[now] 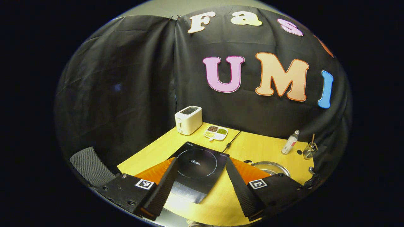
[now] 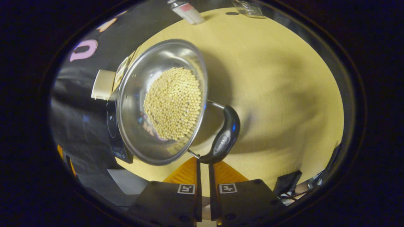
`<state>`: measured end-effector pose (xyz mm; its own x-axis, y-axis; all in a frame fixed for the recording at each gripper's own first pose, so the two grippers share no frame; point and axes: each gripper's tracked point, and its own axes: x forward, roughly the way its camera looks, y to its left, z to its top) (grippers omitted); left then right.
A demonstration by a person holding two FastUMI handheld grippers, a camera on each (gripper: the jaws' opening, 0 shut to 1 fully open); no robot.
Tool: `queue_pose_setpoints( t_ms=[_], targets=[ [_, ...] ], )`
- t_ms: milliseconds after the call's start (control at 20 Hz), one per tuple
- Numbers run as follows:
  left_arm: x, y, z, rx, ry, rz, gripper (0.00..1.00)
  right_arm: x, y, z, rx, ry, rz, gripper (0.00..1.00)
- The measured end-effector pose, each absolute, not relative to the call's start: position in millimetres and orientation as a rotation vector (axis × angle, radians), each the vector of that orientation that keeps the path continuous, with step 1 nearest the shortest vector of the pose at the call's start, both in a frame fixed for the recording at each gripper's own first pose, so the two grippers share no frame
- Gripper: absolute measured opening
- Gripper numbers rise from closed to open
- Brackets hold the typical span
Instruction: First push the handle of the pot to place it horizontally, then grasp the pot with both hands and set it on the induction cooktop.
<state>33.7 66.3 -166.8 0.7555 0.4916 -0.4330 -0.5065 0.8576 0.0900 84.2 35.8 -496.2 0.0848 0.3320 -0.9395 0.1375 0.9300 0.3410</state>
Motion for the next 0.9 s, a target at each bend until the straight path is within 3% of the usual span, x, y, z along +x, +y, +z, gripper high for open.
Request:
queue_pose_setpoints(
  t_ms=[900],
  targets=[
    [3,78,-199,-0.031,0.559,0.613,0.94,151,6,-501,0.5,1.375,0.008,0.13]
  ],
)
